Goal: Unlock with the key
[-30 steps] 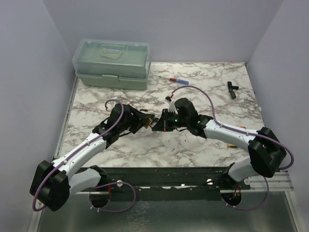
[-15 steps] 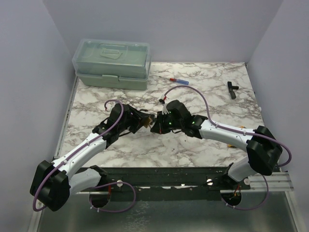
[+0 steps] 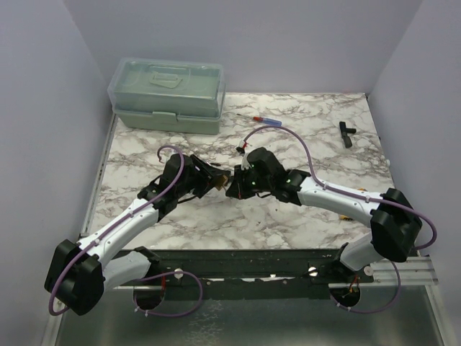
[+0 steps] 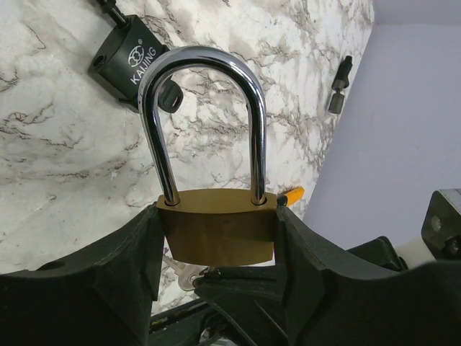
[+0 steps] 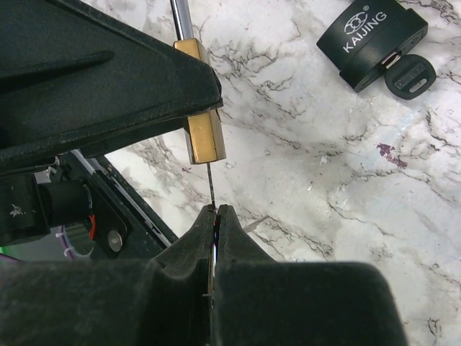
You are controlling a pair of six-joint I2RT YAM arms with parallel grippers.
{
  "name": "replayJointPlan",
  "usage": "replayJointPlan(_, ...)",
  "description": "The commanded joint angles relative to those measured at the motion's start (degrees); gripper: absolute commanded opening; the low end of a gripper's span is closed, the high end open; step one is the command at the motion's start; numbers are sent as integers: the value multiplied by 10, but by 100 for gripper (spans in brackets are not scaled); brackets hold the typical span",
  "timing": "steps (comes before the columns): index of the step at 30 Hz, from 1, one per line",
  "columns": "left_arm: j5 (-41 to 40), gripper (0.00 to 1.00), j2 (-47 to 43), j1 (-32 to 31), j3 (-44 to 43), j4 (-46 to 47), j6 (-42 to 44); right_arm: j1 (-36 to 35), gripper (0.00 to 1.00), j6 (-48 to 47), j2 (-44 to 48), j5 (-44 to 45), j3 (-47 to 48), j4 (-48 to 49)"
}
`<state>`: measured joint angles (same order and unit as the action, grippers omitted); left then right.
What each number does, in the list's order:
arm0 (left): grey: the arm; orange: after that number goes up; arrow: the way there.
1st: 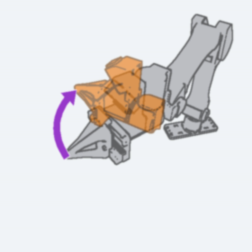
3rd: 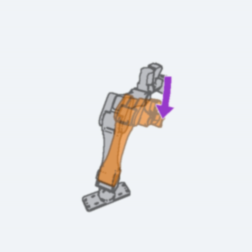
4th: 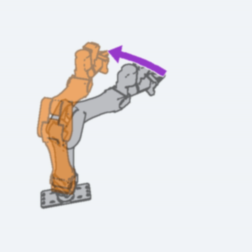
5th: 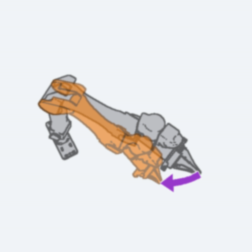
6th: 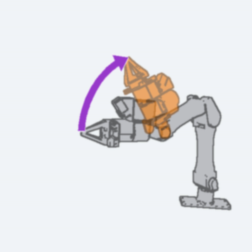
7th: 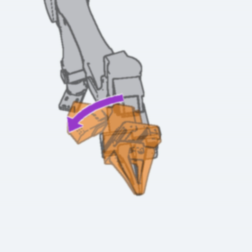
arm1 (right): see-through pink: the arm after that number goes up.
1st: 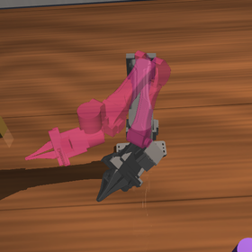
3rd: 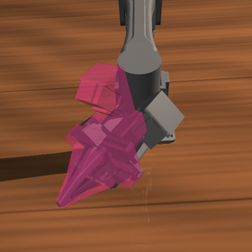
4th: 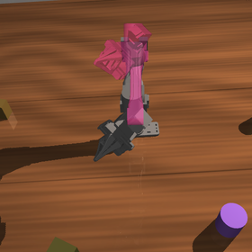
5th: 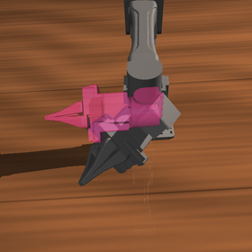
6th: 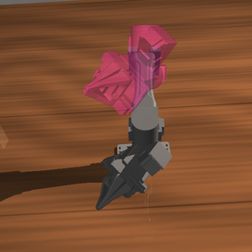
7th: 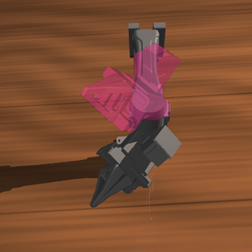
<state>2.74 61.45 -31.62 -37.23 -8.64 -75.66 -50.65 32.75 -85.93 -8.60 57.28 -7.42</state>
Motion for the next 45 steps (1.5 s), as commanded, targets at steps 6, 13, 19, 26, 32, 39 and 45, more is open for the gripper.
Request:
replayJointPlan(6,60,0,-15,-10,4,18,29,3,0,-32,10,59,47,-15)
replayJointPlan(13,65,0,-13,-12,1,18,36,3,0,-37,3,61,57,-19)
replayJointPlan(19,64,0,-15,-12,10,18,36,3,0,-43,-7,53,70,-19)
replayJointPlan(26,53,0,-25,-12,17,18,39,3,0,-32,-11,38,72,-10)
replayJointPlan(32,51,0,-27,-13,16,18,34,3,0,-25,-9,33,62,-4)
replayJointPlan(39,51,0,-41,-12,16,20,21,3,0,-8,1,30,31,30)
replayJointPlan(45,66,0,-46,-12,15,24,16,5,0,-11,-3,30,21,58)
